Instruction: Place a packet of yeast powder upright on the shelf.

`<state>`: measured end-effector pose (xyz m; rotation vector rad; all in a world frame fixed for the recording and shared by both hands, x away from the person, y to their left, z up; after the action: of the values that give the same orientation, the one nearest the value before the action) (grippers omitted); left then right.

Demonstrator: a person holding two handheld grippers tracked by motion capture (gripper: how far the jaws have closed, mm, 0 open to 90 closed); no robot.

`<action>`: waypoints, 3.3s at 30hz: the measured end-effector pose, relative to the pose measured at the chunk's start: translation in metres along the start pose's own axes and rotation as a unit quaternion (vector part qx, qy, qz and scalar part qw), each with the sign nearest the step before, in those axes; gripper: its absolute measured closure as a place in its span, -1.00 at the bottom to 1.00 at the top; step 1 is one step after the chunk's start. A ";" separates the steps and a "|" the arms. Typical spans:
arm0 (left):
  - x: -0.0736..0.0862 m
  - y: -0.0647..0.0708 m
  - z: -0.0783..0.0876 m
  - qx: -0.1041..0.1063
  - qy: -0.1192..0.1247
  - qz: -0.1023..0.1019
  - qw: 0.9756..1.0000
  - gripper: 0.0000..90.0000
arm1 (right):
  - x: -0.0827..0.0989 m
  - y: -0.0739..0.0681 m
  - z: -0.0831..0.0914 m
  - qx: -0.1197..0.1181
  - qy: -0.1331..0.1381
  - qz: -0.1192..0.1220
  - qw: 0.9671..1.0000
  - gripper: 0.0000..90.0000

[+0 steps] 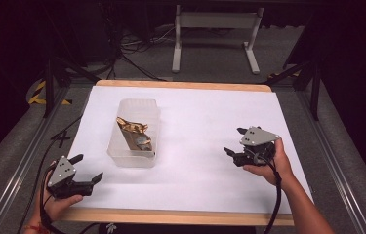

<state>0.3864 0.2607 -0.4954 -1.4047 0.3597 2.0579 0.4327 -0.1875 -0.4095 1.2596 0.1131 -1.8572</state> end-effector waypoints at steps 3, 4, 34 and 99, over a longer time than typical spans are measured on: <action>0.000 0.000 -0.001 0.000 0.000 0.001 1.000 -0.80 | 0.009 0.005 0.006 0.010 -0.004 -0.007 1.000 -0.52; 0.000 0.000 -0.001 0.001 0.000 0.000 1.000 -0.81 | 0.014 0.007 0.009 0.013 -0.008 -0.009 1.000 -0.53; -0.009 -0.009 -0.007 -0.006 0.012 0.004 1.000 -0.81 | 0.085 0.028 0.063 0.080 0.005 -0.082 0.993 -0.70; -0.013 -0.015 -0.016 -0.015 0.010 -0.006 1.000 -0.83 | 0.135 0.025 0.079 0.185 0.050 -0.157 0.969 -0.81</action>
<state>0.4103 0.2593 -0.4878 -1.4420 0.3286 2.0490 0.3784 -0.3240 -0.4689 1.6717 0.0198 -2.1524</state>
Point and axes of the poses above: each handheld gripper's, and its own axes: z roughly backward along the jaws, x roughly out of its underside, y roughly to its right, the point moved 10 cm from there along -z, roughly forward along the jaws, and after that the axes turned 5 degrees about y, right-handed, at the moved point
